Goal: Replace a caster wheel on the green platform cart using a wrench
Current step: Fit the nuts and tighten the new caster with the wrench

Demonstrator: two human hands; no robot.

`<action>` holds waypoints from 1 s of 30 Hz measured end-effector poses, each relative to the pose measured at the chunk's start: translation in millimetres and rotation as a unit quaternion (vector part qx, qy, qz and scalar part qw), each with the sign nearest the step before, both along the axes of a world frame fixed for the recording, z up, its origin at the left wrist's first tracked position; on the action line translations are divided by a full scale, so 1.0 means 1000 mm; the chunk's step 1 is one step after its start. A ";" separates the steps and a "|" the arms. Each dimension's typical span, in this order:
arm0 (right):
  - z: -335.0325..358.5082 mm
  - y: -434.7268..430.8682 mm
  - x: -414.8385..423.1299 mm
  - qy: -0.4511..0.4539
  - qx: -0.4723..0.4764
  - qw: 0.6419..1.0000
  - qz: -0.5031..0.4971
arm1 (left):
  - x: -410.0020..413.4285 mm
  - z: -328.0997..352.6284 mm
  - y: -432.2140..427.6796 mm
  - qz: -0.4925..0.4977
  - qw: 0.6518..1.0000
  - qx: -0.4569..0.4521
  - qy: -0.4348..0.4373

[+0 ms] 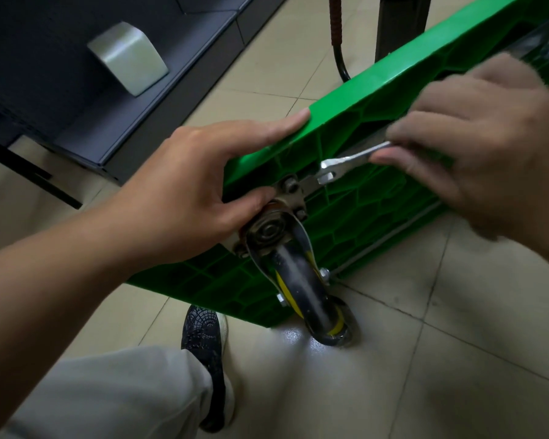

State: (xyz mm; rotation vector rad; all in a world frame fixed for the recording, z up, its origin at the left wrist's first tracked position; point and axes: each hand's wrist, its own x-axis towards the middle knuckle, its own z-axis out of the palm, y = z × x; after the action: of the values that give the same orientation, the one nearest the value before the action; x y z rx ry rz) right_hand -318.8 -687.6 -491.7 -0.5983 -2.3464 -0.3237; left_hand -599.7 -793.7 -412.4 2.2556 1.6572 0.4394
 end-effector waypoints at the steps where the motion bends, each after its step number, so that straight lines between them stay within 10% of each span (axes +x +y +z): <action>1: 0.007 0.000 -0.003 -0.016 0.011 1.000 0.004 | 0.000 0.000 0.000 -0.001 1.000 0.002 0.001; 18: 0.025 -0.006 -0.037 -0.082 0.023 0.996 -0.039 | 0.001 -0.002 -0.001 -0.008 1.000 0.012 -0.001; 30: -0.065 -0.039 -0.064 0.180 -0.347 0.920 -0.037 | 0.002 0.000 -0.003 0.005 1.000 0.008 0.003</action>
State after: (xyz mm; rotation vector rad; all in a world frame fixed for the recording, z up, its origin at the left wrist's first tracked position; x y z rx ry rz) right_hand -382.7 -726.8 -556.7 -0.9794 -2.0395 0.5766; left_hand -597.7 -796.2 -412.6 2.2642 1.6738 0.4500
